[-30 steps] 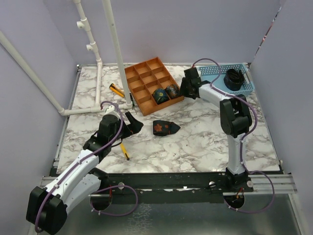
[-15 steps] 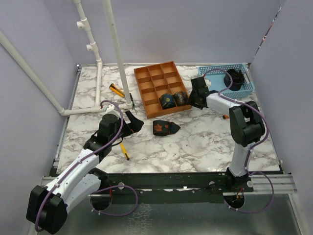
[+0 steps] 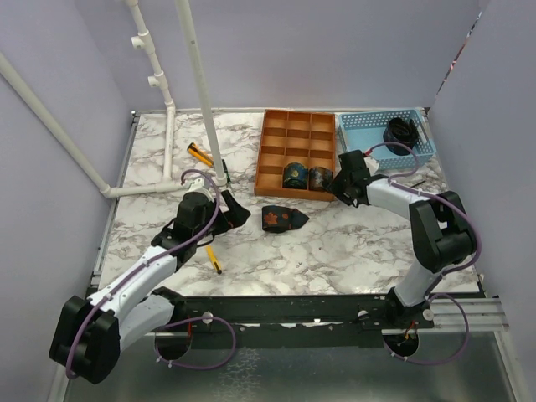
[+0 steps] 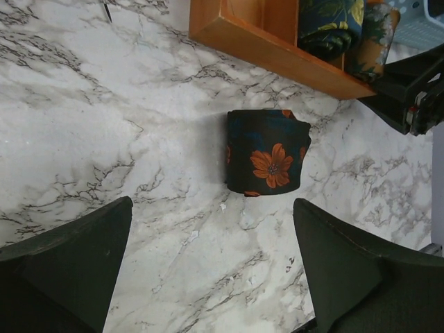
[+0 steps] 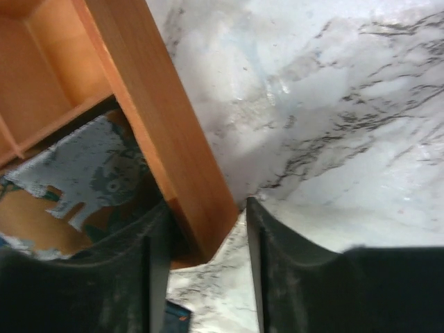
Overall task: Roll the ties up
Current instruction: Roll the tie at the center of the board.
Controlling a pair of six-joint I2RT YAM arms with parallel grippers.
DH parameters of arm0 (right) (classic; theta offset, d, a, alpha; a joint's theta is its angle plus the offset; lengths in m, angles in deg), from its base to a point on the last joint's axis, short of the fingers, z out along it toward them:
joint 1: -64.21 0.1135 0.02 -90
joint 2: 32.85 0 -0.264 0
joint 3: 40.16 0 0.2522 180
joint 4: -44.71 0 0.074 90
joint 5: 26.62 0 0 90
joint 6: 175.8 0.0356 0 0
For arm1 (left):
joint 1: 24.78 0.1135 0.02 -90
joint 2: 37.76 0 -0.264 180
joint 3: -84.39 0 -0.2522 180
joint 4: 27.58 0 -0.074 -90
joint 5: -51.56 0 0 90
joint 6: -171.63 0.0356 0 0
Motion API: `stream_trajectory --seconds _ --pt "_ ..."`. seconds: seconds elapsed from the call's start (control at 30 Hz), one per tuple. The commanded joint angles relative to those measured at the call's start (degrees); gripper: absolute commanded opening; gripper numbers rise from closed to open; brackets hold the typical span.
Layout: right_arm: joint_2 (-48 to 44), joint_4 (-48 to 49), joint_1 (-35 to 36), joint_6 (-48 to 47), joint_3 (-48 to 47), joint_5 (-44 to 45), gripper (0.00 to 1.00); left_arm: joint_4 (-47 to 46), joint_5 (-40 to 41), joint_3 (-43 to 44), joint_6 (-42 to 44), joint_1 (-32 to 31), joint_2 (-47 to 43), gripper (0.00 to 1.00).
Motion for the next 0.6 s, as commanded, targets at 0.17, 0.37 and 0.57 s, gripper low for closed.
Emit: stream_trajectory --seconds 0.17,0.37,0.57 --pt "-11.86 -12.07 -0.48 -8.39 -0.2 2.71 0.67 -0.91 -4.61 5.38 2.73 -0.45 7.05 0.99" --pt "-22.7 -8.66 1.63 -14.86 5.15 -6.5 0.63 -2.83 -9.17 7.09 1.41 -0.46 13.2 0.99" --pt "-27.45 0.15 16.77 -17.72 14.01 -15.86 0.47 0.28 -7.27 6.02 1.18 -1.5 12.1 0.99"
